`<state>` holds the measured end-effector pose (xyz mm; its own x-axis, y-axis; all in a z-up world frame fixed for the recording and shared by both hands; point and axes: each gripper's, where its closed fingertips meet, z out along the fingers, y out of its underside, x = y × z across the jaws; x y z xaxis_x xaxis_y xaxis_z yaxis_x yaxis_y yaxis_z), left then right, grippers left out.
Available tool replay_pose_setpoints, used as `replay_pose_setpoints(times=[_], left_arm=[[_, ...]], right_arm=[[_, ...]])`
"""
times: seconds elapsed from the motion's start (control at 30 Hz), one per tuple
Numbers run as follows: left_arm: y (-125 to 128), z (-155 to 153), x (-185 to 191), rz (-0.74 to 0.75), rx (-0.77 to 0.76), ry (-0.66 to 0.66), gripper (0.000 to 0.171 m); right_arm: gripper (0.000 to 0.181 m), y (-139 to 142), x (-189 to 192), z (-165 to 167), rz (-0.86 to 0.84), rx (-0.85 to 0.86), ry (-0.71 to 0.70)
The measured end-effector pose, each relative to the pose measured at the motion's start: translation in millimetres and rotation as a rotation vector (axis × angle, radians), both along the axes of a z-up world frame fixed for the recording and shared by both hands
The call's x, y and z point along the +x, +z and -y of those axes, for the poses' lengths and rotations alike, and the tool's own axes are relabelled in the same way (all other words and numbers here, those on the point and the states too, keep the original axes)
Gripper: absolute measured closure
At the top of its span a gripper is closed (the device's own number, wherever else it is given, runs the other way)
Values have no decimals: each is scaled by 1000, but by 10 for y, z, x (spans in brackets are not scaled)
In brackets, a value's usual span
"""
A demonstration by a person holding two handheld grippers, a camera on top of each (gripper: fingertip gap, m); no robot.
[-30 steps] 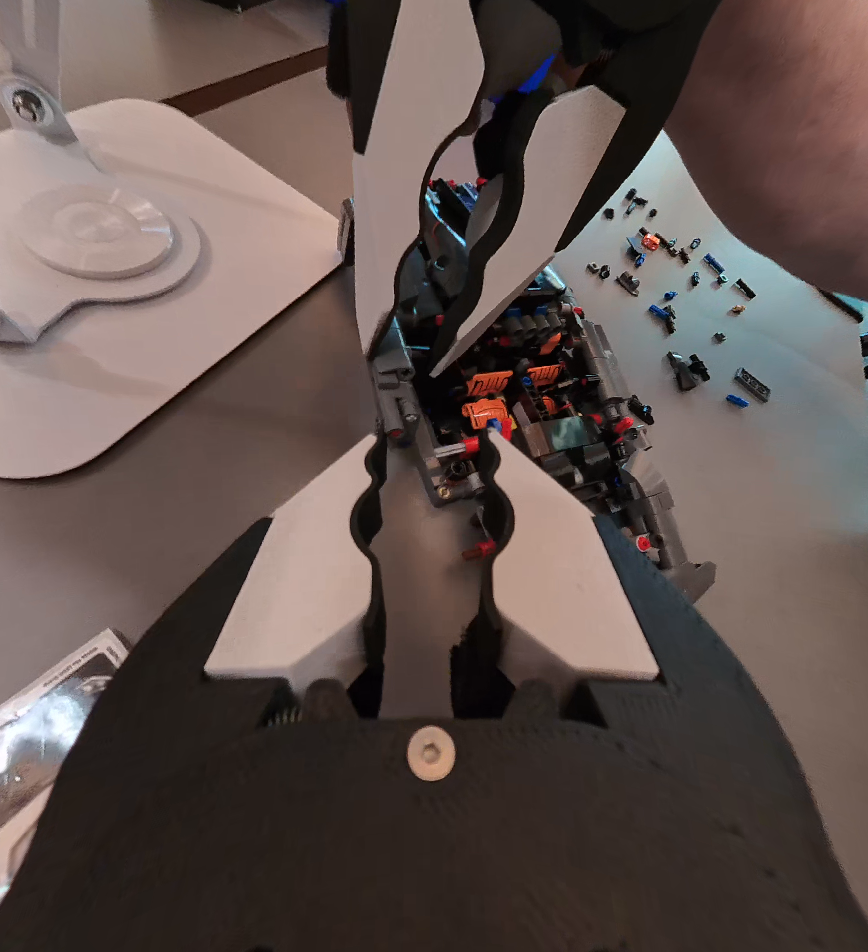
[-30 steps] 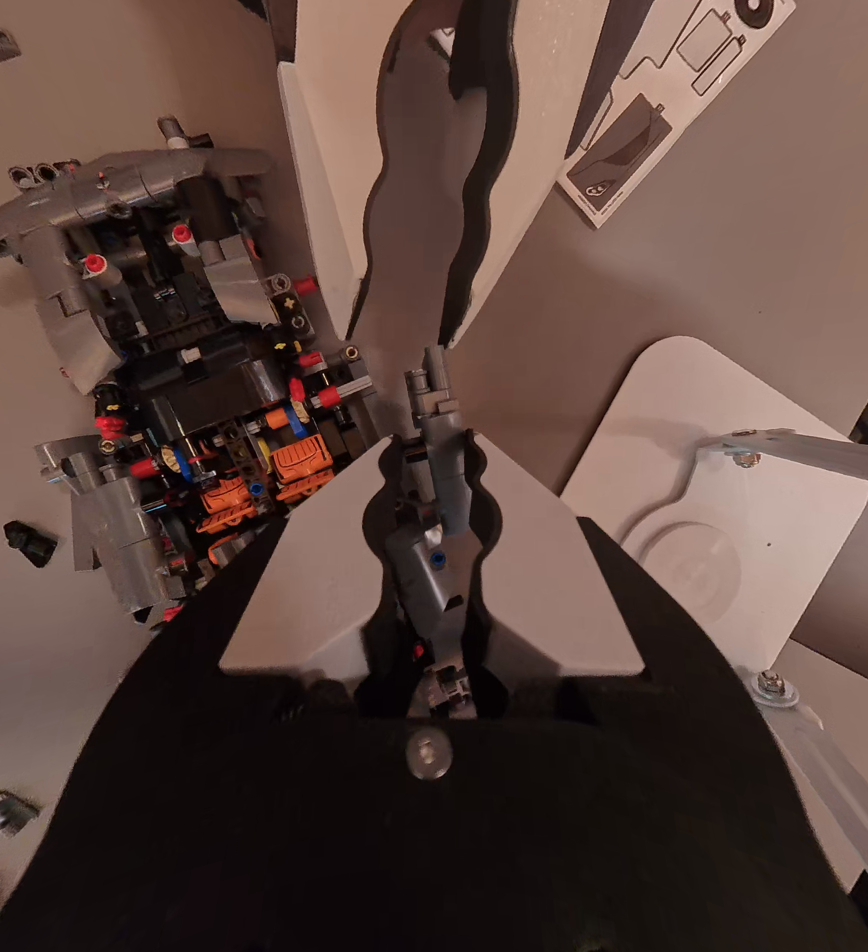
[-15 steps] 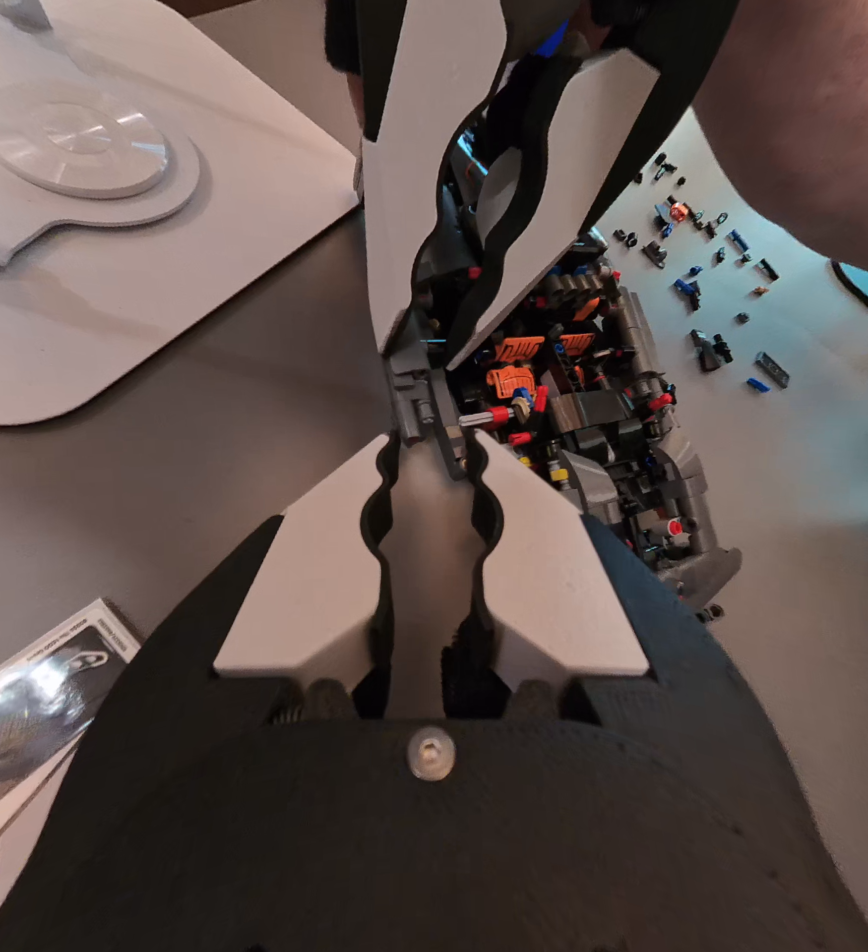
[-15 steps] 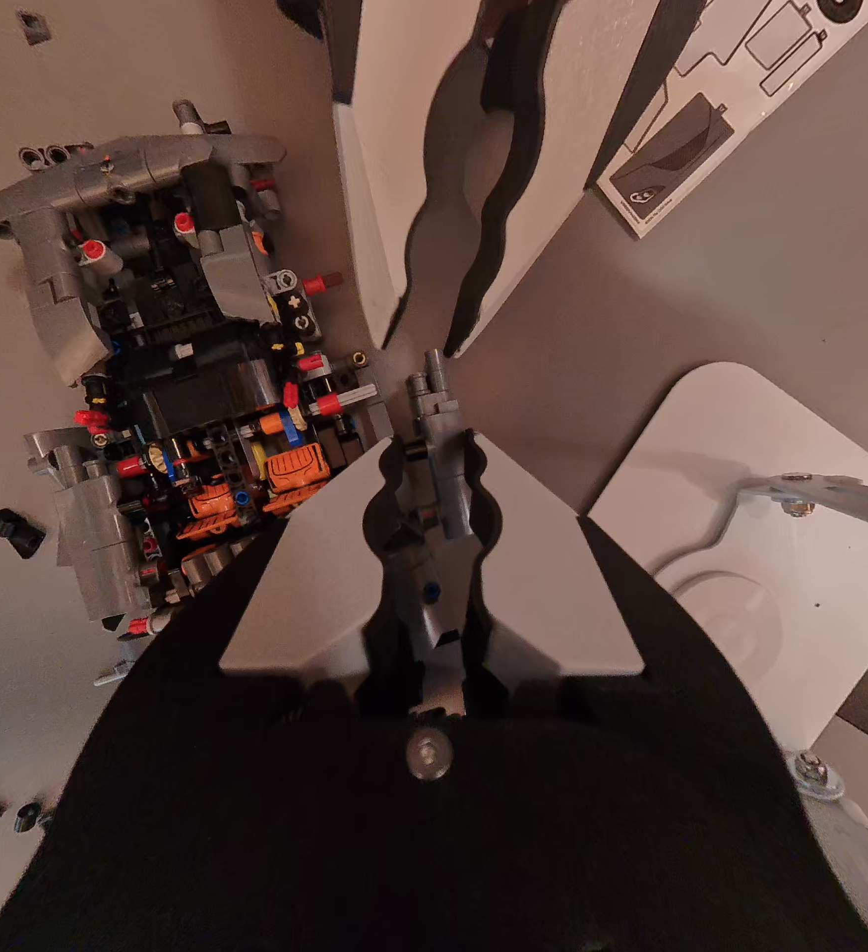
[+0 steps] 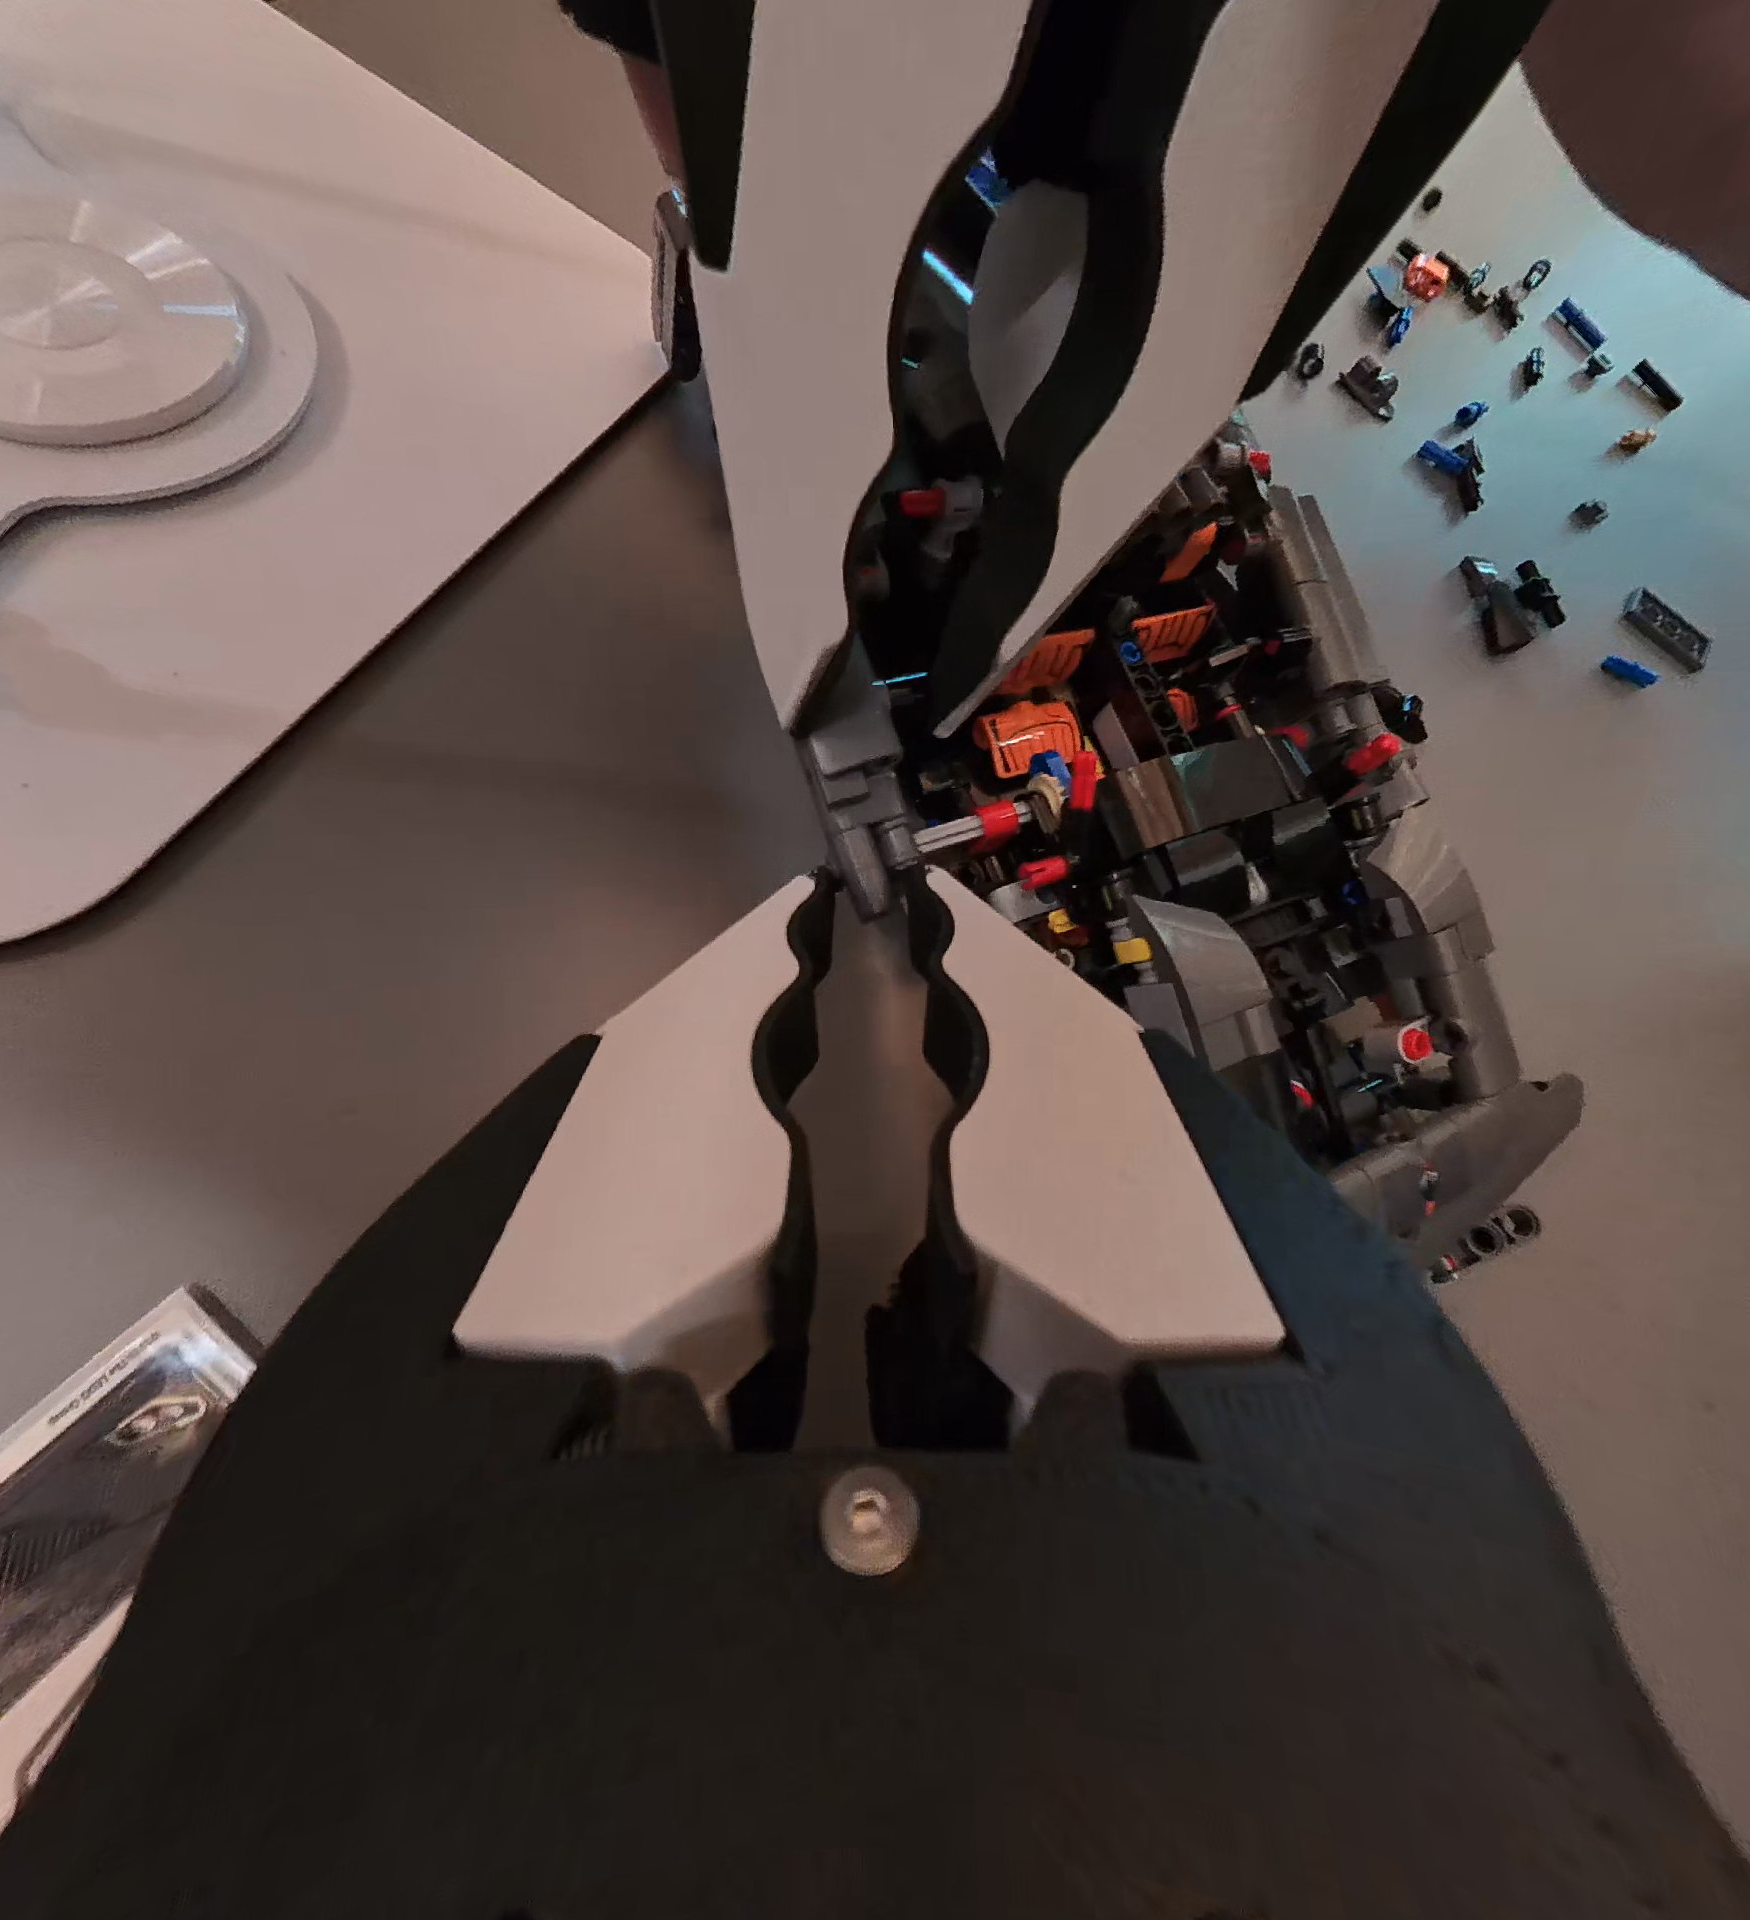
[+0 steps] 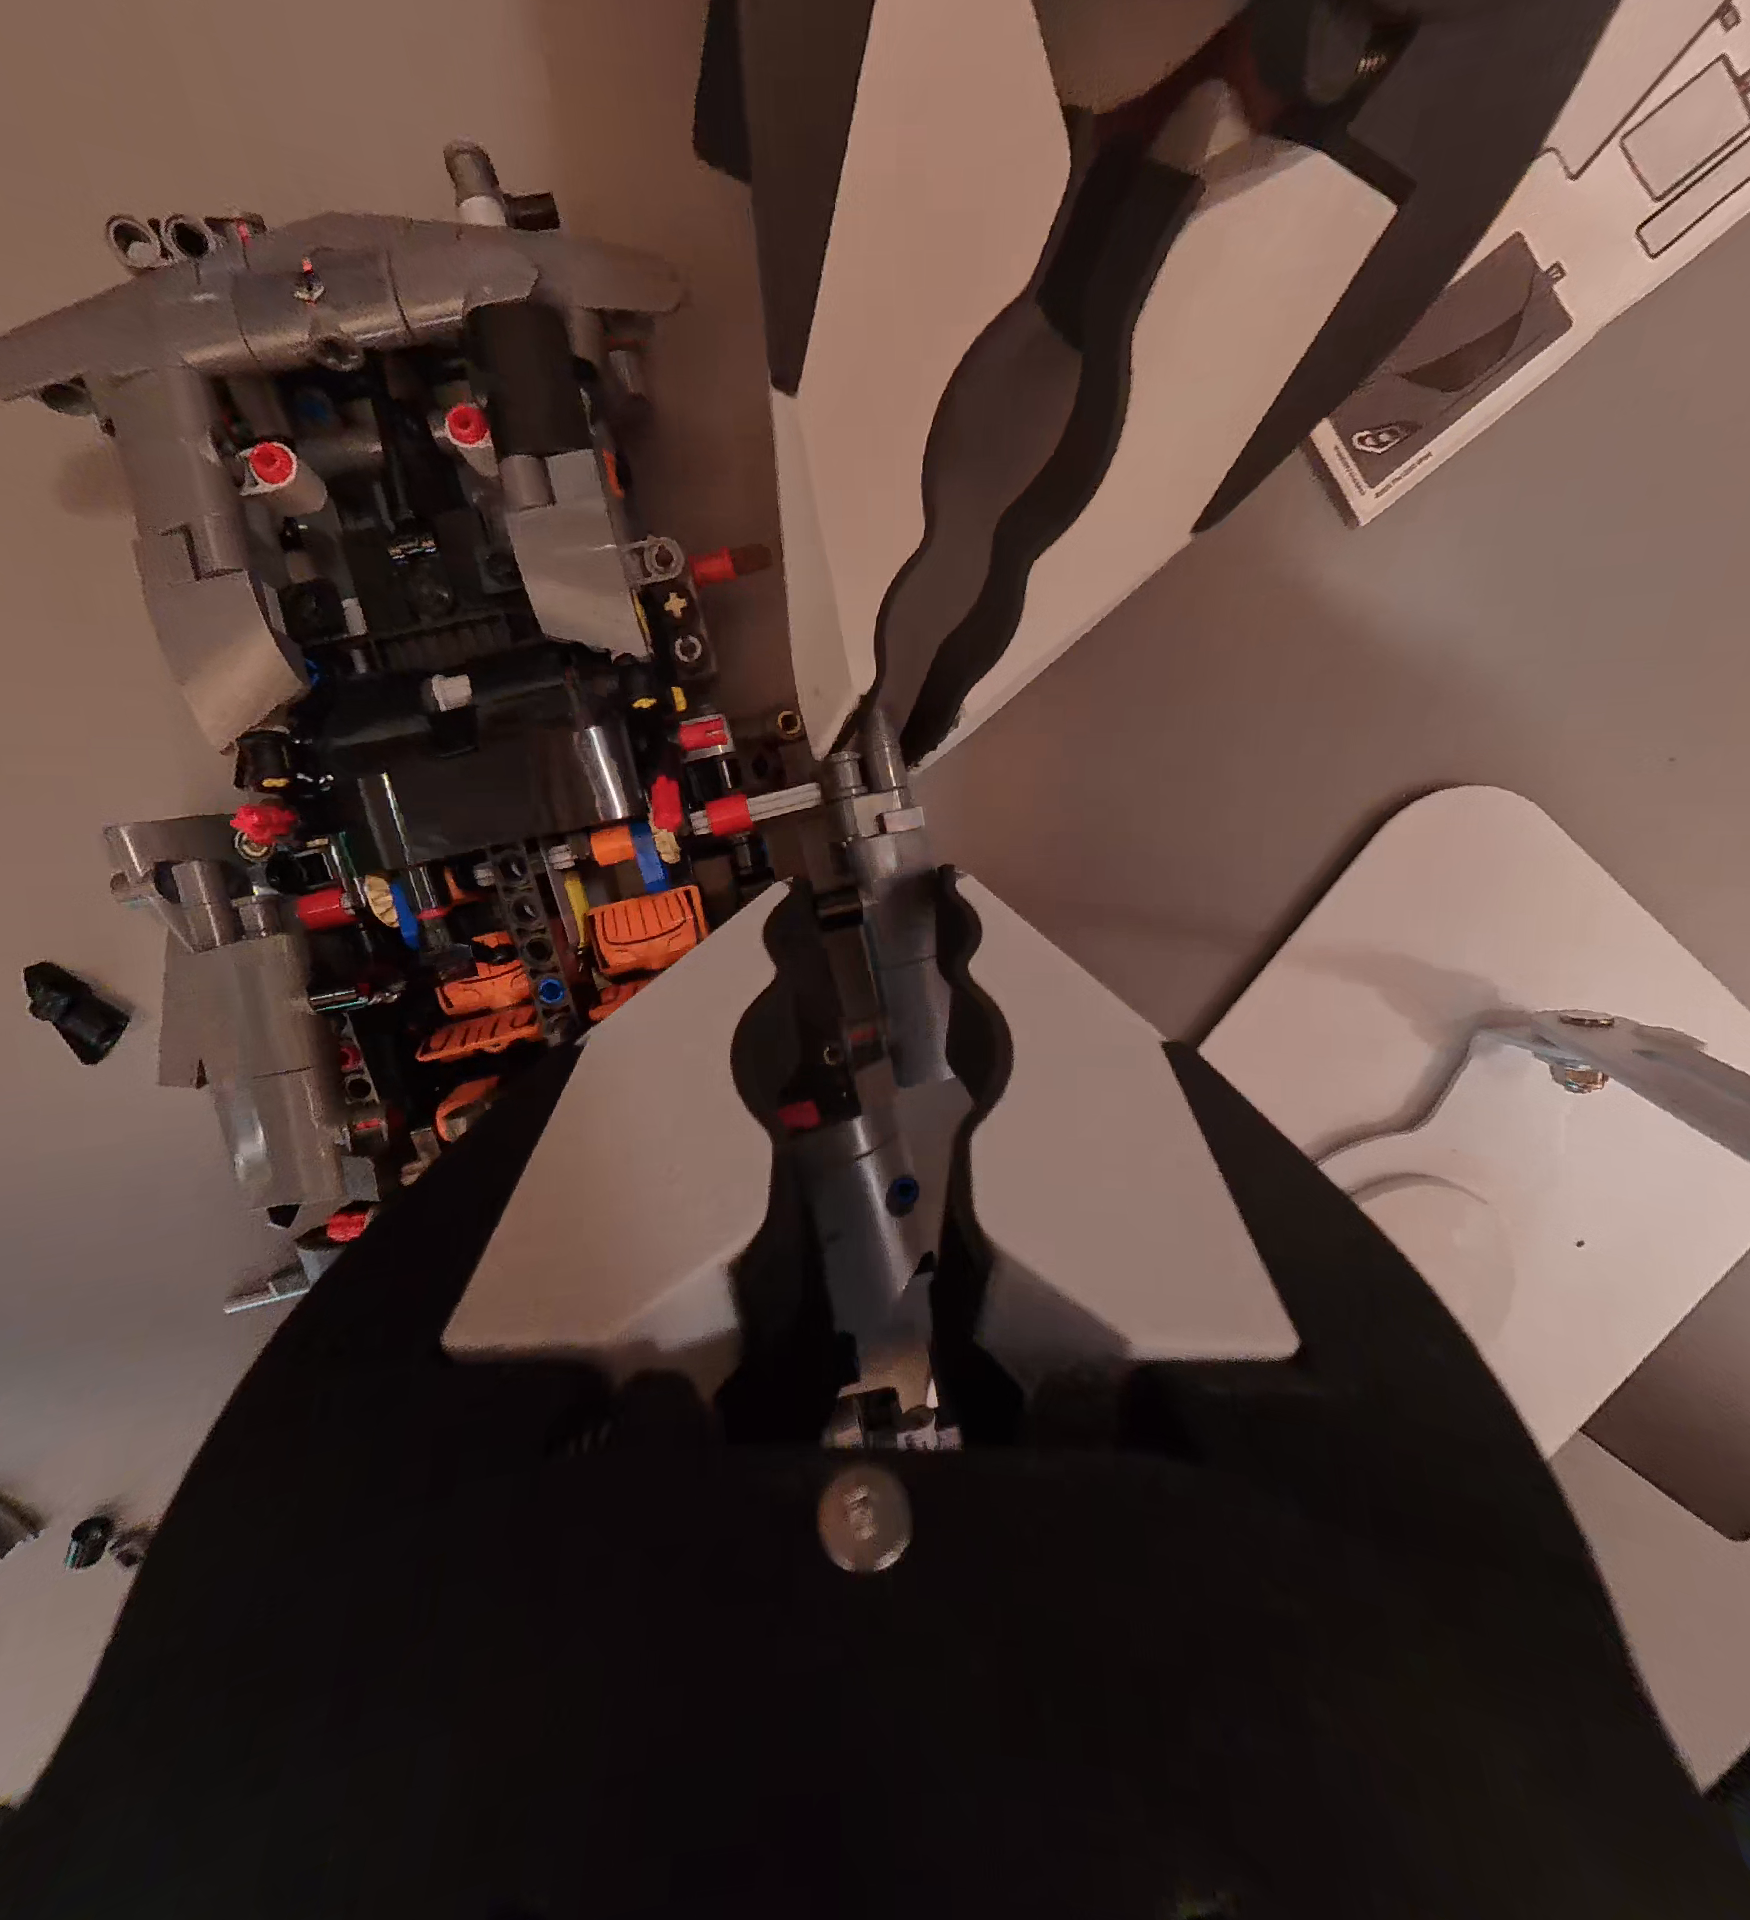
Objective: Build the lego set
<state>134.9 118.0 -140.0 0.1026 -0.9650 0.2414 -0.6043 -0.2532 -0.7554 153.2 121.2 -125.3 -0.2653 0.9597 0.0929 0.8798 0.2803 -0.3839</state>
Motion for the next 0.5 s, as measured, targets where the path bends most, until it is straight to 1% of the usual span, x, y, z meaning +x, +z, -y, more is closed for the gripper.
replay_pose_setpoints(times=[0.17,0.3,0.5], left_arm=[[9,7,6,-6,30,-7,160],[2,23,16,-8,31,-14,160],[2,63,31,-12,34,-35,161]], right_arm=[[160,17,-3,-1,32,27,21],[159,-9,13,7,45,16,26],[159,-7,17,45,18,-5,32]])
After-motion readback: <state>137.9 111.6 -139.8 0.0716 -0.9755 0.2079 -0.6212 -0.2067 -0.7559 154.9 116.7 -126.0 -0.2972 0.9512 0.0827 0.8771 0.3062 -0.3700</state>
